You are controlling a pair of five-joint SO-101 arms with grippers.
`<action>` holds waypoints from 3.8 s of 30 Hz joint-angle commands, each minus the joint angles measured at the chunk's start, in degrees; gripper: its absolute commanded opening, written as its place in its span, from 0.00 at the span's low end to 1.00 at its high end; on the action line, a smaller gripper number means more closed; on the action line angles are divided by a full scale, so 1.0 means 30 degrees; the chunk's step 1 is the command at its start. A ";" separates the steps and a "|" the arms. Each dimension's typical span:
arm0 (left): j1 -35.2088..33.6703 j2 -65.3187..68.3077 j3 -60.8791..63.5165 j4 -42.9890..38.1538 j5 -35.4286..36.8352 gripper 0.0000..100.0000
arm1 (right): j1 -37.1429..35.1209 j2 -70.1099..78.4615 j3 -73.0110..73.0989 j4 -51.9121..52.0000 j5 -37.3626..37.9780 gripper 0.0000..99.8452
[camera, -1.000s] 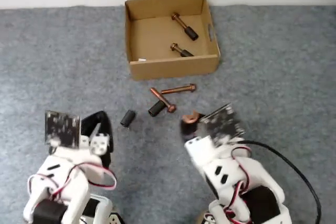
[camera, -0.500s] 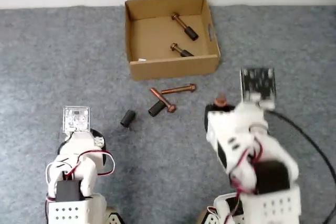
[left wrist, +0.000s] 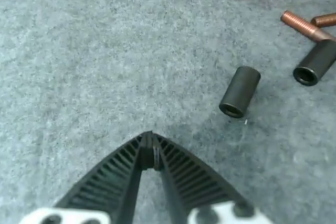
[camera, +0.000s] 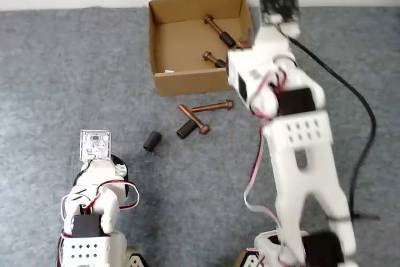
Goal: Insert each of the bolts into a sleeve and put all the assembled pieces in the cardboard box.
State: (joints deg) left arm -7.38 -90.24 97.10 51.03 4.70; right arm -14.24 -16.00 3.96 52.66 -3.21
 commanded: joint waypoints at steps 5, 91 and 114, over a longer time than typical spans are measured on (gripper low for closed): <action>-0.0059 -0.0117 -0.0103 -0.0234 -0.0176 0.00 | 0.0806 0.6462 -0.4747 -0.5582 0.3282 0.01; -0.1788 -0.0147 -0.0103 -0.0352 -0.0293 0.00 | -0.6755 1.7685 -1.2894 0.9216 -0.8645 0.21; -0.1788 -0.0117 -0.0103 -0.0352 -0.0293 0.00 | -0.6784 2.1319 -1.5678 1.2850 -1.1223 0.14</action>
State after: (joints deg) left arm -12.57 -90.24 97.10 51.03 4.53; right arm -34.37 47.74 -41.23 91.16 -36.26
